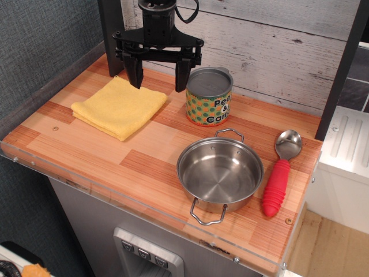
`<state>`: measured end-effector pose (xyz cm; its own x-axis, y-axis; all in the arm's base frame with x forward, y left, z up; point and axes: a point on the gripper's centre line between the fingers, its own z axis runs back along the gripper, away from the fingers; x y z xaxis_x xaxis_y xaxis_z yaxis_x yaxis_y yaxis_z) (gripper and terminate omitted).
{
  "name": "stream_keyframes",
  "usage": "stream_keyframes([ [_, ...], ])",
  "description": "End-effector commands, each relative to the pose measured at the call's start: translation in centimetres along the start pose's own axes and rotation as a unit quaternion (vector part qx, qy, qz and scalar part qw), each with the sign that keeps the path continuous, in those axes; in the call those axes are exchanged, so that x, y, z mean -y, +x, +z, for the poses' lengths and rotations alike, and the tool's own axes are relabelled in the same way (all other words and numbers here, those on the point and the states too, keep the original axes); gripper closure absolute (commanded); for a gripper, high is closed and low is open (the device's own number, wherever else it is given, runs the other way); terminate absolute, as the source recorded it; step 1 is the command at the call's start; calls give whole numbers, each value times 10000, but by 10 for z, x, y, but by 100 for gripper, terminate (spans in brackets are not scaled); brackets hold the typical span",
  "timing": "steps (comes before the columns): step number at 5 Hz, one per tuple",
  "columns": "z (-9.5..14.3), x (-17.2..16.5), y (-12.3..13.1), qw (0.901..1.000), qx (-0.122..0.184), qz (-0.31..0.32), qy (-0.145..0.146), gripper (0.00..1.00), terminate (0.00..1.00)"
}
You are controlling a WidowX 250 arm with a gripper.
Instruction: Move the yellow colth in front of table
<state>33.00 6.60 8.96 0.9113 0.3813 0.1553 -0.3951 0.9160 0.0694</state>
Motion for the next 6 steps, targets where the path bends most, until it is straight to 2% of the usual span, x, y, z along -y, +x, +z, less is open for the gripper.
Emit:
stream_keyframes([
  [1,0,0,0,10000,0,0,0,0,0],
  [2,4,-22,-1,9999,-57,-16,-151,0,0],
  [3,4,-40,-2,9999,-114,-18,-22,0,0],
  [4,-6,-58,6,9983,-246,-534,11,0,0],
  [5,-14,-65,20,9916,-263,-1249,-216,100,0],
  [6,-24,-73,31,9899,-158,-1386,-266,100,0],
])
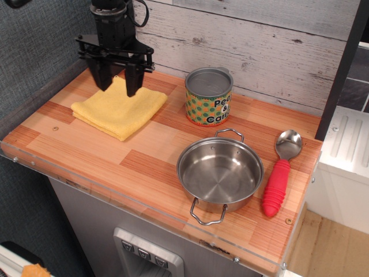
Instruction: Move the yellow colth in front of table
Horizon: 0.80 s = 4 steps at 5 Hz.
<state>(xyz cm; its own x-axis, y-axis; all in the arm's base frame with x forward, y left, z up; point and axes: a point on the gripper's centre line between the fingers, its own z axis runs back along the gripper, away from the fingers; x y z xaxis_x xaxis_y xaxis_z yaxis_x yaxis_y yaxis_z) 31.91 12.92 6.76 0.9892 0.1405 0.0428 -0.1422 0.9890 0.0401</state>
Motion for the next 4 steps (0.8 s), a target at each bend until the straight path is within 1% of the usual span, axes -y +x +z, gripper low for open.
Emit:
stream_keyframes([
  [1,-10,-24,22,9993,279,-244,-14,100,0],
  [2,-24,-20,25,9982,259,-532,-43,100,0],
  [3,-34,-18,25,9960,393,-747,-282,100,0],
  [4,-38,-15,21,9910,556,-1213,-85,100,0],
])
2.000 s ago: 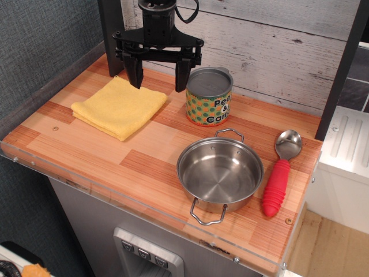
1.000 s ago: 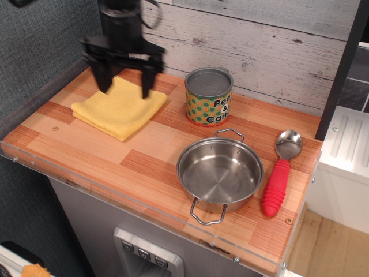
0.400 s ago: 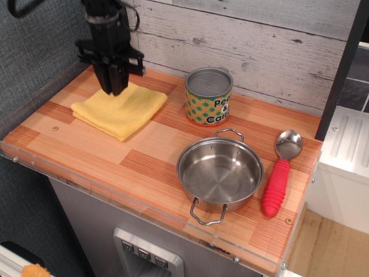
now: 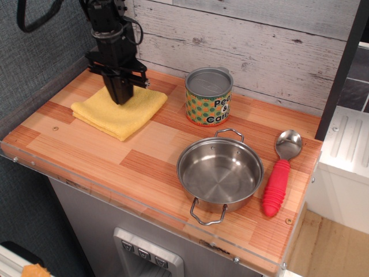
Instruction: Move the yellow colth in front of table
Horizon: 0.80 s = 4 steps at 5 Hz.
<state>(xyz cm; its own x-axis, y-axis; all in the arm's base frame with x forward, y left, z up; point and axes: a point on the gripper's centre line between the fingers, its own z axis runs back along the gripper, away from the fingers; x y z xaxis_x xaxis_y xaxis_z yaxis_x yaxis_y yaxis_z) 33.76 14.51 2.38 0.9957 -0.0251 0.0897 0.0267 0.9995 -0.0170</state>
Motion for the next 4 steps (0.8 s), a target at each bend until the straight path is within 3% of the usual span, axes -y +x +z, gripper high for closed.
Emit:
stream_keyframes([
  [1,7,-4,-4,9957,666,-464,450,100,0],
  [2,-1,-3,-6,9981,341,-250,458,100,0],
  [4,-3,0,-22,9997,36,90,222,100,0],
])
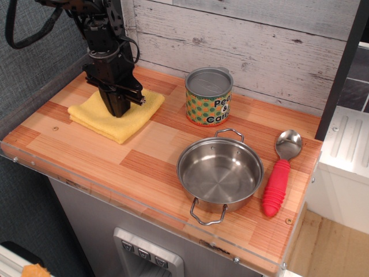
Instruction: Move the yellow colth in front of table
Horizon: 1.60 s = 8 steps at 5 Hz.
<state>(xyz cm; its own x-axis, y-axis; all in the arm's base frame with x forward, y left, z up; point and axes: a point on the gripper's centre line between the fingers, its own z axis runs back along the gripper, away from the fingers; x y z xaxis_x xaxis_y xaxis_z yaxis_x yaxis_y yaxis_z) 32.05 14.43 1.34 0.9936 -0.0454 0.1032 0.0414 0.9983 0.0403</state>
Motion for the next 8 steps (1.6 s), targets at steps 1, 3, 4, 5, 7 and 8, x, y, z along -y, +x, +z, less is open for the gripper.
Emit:
stream_keyframes([
  [1,-1,1,-17,9998,-122,167,-4,100,0],
  [3,-10,2,-46,9999,-140,77,-20,100,0],
  [4,-10,-1,-60,9993,-188,279,-140,100,0],
  [5,-11,-2,-73,9987,-264,374,-231,100,0],
  [7,-10,-2,-92,9983,-397,425,-96,100,0],
  [8,-7,-2,-99,9978,-466,473,-77,100,0],
])
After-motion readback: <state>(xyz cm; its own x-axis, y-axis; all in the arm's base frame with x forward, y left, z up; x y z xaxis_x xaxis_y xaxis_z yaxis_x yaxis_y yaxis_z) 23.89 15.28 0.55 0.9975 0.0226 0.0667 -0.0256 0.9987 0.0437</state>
